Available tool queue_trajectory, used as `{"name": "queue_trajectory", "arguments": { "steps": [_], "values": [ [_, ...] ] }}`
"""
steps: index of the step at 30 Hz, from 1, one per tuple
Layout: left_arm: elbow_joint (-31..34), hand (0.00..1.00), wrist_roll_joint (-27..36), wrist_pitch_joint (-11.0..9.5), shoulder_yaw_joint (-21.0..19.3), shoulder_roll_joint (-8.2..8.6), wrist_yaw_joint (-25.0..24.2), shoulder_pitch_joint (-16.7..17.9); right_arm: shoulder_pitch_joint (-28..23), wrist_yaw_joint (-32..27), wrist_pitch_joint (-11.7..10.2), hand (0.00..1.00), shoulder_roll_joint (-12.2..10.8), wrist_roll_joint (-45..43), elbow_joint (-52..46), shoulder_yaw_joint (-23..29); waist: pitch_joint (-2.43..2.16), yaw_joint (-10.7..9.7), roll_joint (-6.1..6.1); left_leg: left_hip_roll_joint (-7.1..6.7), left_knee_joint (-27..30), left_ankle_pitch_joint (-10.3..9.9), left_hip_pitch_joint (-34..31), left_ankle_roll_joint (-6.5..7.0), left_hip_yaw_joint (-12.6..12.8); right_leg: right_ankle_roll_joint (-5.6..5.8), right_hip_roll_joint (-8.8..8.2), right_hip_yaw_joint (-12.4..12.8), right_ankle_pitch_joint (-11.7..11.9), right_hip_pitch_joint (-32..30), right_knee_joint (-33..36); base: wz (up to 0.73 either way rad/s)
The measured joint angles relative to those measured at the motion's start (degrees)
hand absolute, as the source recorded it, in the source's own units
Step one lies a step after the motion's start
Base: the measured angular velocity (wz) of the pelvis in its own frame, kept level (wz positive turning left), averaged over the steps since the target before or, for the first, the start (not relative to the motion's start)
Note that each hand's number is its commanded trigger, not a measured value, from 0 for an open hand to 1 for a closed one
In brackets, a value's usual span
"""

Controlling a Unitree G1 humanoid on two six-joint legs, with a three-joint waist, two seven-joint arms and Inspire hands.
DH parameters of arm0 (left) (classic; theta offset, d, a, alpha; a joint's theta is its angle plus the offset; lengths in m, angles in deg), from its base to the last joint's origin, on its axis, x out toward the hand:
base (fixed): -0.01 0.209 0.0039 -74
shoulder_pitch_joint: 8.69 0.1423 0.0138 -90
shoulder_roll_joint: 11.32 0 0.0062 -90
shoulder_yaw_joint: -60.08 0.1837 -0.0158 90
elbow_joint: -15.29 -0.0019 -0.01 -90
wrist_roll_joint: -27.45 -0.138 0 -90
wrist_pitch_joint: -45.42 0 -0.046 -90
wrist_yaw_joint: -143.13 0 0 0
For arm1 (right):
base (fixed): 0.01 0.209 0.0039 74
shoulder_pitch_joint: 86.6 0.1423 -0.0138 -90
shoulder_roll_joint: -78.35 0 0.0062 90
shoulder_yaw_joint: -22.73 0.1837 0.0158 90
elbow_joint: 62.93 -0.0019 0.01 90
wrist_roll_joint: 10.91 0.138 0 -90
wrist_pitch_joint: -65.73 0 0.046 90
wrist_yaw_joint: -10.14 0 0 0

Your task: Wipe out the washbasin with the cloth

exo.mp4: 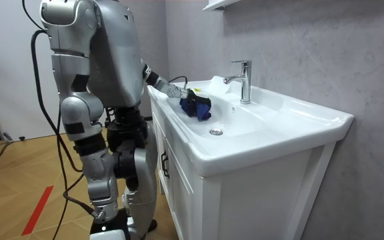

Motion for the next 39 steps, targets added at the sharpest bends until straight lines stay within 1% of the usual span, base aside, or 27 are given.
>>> {"name": "queue_trajectory", "arguments": {
  "steps": [1,3,5,6,8,9,10,11,13,14,16,18,19,20,22,25,27,28,32,34,35,37,38,39],
  "values": [
    [-0.9,1.0,2.3,0.0,0.9,0.49,-0.1,-1.0,-0.1,-0.2,0.0,0.0,-0.4,0.3,0.3,-0.1,0.0,-0.1,-0.01,0.0,-0.1,0.0,0.1,0.0,0.0,0.0,0.0,0.0,0.0,0.1,0.1,0.0],
    [-1.3,1.0,4.5,0.1,1.5,1.17,-0.7,-2.2,0.0,-0.2,0.0,0.0,-0.7,0.6,1.3,-0.2,-0.01,-0.2,-0.04,0.0,-0.1,0.0,0.1,0.0,0.0,0.0,-0.02,0.0,0.0,0.1,0.1,0.0],
    [-1.3,1.0,6.8,0.4,1.5,2.05,-1.6,-3.1,0.0,-0.2,0.4,0.0,-0.9,0.9,2.1,-1.3,-0.03,-0.2,-0.17,-0.01,0.0,0.0,0.1,0.0,0.1,0.0,-0.04,0.0,0.0,0.0,0.2,0.0],
    [-1.3,1.0,8.2,0.6,1.5,2.43,-1.6,-3.4,-0.1,-0.3,0.7,0.0,-1.3,0.9,2.1,-1.3,-0.06,-0.4,-0.38,-0.01,-0.1,0.0,0.1,0.0,0.1,0.01,-0.04,0.0,0.0,0.0,0.2,0.0],
    [-1.4,1.0,10.1,0.8,1.7,2.64,-1.6,-3.7,-0.1,-0.3,0.8,0.0,-1.5,0.9,2.2,-1.3,-0.05,-0.9,-0.62,-0.03,-0.1,0.0,0.1,0.0,0.1,0.01,-0.05,0.1,0.0,0.0,0.2,0.0],
    [-1.3,1.0,11.2,1.1,1.9,2.7,-1.6,-3.7,0.0,-0.3,1.3,0.0,-1.6,0.9,2.2,-1.3,-0.03,-1.5,-0.78,-0.05,-0.1,0.0,0.1,0.0,0.1,0.02,-0.08,0.0,0.0,0.0,0.3,0.0],
    [-1.3,1.0,11.3,1.4,2.0,2.99,-1.7,-3.9,0.0,-0.4,1.4,0.0,-1.8,0.9,2.2,-1.3,0.06,-1.7,-1.09,-0.07,-0.1,0.0,0.3,0.0,0.1,0.03,-0.1,0.0,0.0,0.1,0.3,0.0],
    [-1.3,1.0,11.9,1.5,2.0,3.23,-1.7,-4.1,-0.1,-0.5,1.6,0.0,-2.0,0.9,2.2,-1.3,0.06,-1.8,-1.33,-0.07,-0.1,0.0,0.3,0.0,0.1,0.05,-0.12,0.0,0.0,0.1,0.3,0.0],
    [-1.1,1.0,12.5,1.7,2.1,4.15,-2.7,-5.2,-0.1,-0.6,2.3,0.0,-3.1,0.7,2.4,-2.4,0.07,-1.9,-2.46,-0.11,0.0,0.0,0.3,0.02,0.1,0.13,-0.19,-0.1,-0.1,0.1,0.1,0.02],
    [-1.1,1.0,12.5,1.7,2.4,4.44,-2.8,-5.4,-0.1,-0.5,2.6,0.0,-3.3,0.7,2.5,-2.6,0.04,-2.0,-2.71,-0.13,0.0,0.0,0.4,0.03,0.1,0.14,-0.21,-0.1,-0.1,0.2,0.0,0.0],
    [-1.4,1.0,13.4,1.7,5.0,5.01,-3.2,-6.3,0.0,-0.1,3.5,0.0,-4.2,0.8,2.3,-3.6,0.03,-2.8,-3.28,-0.26,0.0,0.0,0.4,0.06,0.1,0.23,-0.3,0.0,-0.1,0.2,0.1,0.0],
    [-2.1,1.0,14.0,1.7,6.8,5.56,-3.9,-7.3,0.0,0.1,4.0,0.0,-4.5,0.5,2.0,-3.6,0.05,-3.5,-3.31,-0.36,0.0,0.1,0.4,0.12,0.2,0.31,-0.38,0.2,0.0,0.2,0.1,0.0],
    [-3.0,1.0,14.3,2.1,7.8,6.12,-4.0,-8.2,0.1,0.4,4.3,0.0,-4.7,0.3,1.9,-3.6,0.05,-3.9,-3.31,-0.37,0.0,0.1,0.4,0.13,0.2,0.32,-0.39,0.2,0.0,0.2,0.1,0.0],
    [-3.4,1.0,14.3,2.6,7.9,6.29,-4.0,-8.6,0.1,0.5,4.4,0.0,-4.8,0.1,1.9,-3.6,0.05,-4.1,-3.3,-0.37,0.0,0.1,0.4,0.14,0.2,0.32,-0.39,0.2,0.0,0.2,0.2,0.0],
    [-3.5,1.0,14.7,3.0,8.0,6.14,-5.1,-9.3,0.1,0.7,4.5,0.0,-5.0,-1.4,1.8,-3.7,0.14,-4.6,-3.09,-0.36,0.0,0.1,0.4,0.19,0.2,0.33,-0.4,0.1,0.0,0.2,0.2,0.0],
    [-3.0,1.0,15.7,3.6,8.2,6.12,-5.7,-9.5,0.5,1.2,5.4,0.0,-5.1,-1.8,1.7,-4.1,0.08,-4.8,-2.98,-0.37,0.2,0.1,0.0,0.22,0.0,0.34,-0.42,-0.1,0.0,0.1,0.0,0.06],
    [-1.7,1.0,16.1,5.3,9.3,6.11,-6.8,-9.6,1.2,1.7,5.5,0.0,-5.1,-1.7,2.0,-4.7,0.07,-5.2,-2.94,-0.46,0.5,0.1,-0.2,0.22,-0.1,0.39,-0.56,-0.1,0.0,0.1,0.1,0.05],
    [-1.2,1.0,17.5,5.9,10.0,6.1,-6.8,-9.6,1.5,1.8,5.6,0.0,-5.1,-1.5,2.2,-5.4,0.08,-5.6,-2.87,-0.53,0.5,0.1,-0.3,0.23,-0.1,0.4,-0.63,-0.2,0.0,0.1,0.0,0.04],
    [-0.4,1.0,21.6,7.1,11.3,6.09,-7.8,-10.8,2.3,1.9,5.7,0.0,-5.1,-0.8,2.6,-6.6,0.05,-6.7,-2.61,-0.89,0.5,0.3,-0.8,0.49,-0.2,0.65,-1.05,-0.7,0.1,0.0,-0.1,0.09],
    [3.3,1.0,24.5,7.4,14.9,6.3,-10.7,-11.5,2.8,2.1,6.1,0.0,-5.1,-0.8,2.7,-7.1,0.11,-7.7,-2.5,-1.28,0.5,0.5,-1.7,0.9,-0.7,1.0,-1.55,-1.7,0.3,-0.4,-0.1,0.21],
    [4.4,1.0,24.7,7.4,15.8,6.54,-11.0,-11.5,2.9,2.2,6.1,0.0,-5.1,-0.8,2.7,-7.5,0.11,-8.0,-2.51,-1.35,0.5,0.6,-1.8,0.96,-0.8,1.06,-1.62,-1.7,0.3,-0.5,-0.1,0.08],
    [6.3,1.0,26.5,6.9,20.5,7.92,-13.5,-13.7,3.2,2.5,6.0,0.0,-5.1,-1.1,2.7,-8.1,0.13,-8.5,-2.47,-1.4,0.5,0.6,-2.0,0.97,-0.8,1.18,-1.64,-1.4,0.4,-0.8,0.1,-0.03],
    [6.5,1.0,27.2,6.6,21.2,8.51,-14.2,-14.4,3.2,2.5,5.9,0.0,-5.1,-1.1,2.7,-8.1,0.14,-8.7,-2.48,-1.4,0.5,0.6,-2.0,0.97,-0.8,1.17,-1.64,-1.4,0.4,-0.7,0.1,0.0],
    [7.0,1.0,28.6,6.2,22.6,9.52,-15.1,-15.6,3.2,2.4,5.7,0.0,-5.2,-1.1,2.6,-8.1,0.17,-9.2,-2.42,-1.35,0.6,0.6,-2.1,0.97,-0.8,1.16,-1.62,-1.4,0.4,-0.8,0.1,0.0]
  ]
}}
